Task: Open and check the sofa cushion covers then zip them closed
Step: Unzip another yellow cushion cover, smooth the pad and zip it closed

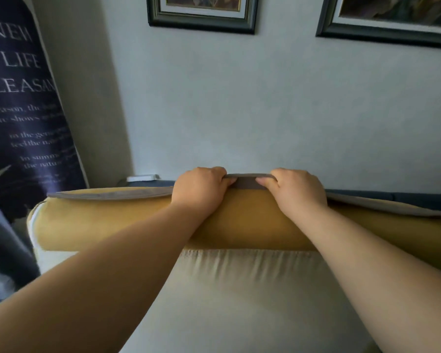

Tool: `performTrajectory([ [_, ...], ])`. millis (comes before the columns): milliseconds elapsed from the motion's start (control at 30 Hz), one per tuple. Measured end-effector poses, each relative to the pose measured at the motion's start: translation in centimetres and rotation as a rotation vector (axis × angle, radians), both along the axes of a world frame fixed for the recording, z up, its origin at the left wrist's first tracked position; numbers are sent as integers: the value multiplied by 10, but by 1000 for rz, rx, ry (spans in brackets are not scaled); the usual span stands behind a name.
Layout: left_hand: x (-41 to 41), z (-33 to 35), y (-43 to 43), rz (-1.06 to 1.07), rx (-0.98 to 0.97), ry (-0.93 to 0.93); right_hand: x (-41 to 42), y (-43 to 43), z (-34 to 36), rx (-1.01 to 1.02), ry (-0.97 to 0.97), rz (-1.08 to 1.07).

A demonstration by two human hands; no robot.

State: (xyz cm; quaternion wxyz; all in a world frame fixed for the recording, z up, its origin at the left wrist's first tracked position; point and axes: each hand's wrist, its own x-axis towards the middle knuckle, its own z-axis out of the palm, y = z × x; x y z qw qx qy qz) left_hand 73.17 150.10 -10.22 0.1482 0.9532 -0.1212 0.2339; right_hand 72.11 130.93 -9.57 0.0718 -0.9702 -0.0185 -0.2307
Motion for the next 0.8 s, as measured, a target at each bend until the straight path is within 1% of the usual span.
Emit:
performTrajectory([
  [100, 38, -9, -3, -9, 13, 80, 37, -3, -6, 9, 121, 5],
  [233, 95, -67, -13, -18, 31, 278, 95, -10, -64, 38, 325, 0],
  [300, 129, -98, -23, -5, 45, 345, 129, -19, -97, 39, 363, -10],
  [400, 191, -118, -42, 26, 68, 425, 191, -36, -121, 14, 386, -7],
  [467, 225, -129, -50, 58, 92, 491, 228, -41, -134, -3, 443, -10],
  [633, 290, -173, -39, 190, 82, 542, 305, -32, -182, 64, 496, 24],
  [800, 331, -215, -35, 207, 70, 495, 360, -23, -218, 54, 586, 102],
])
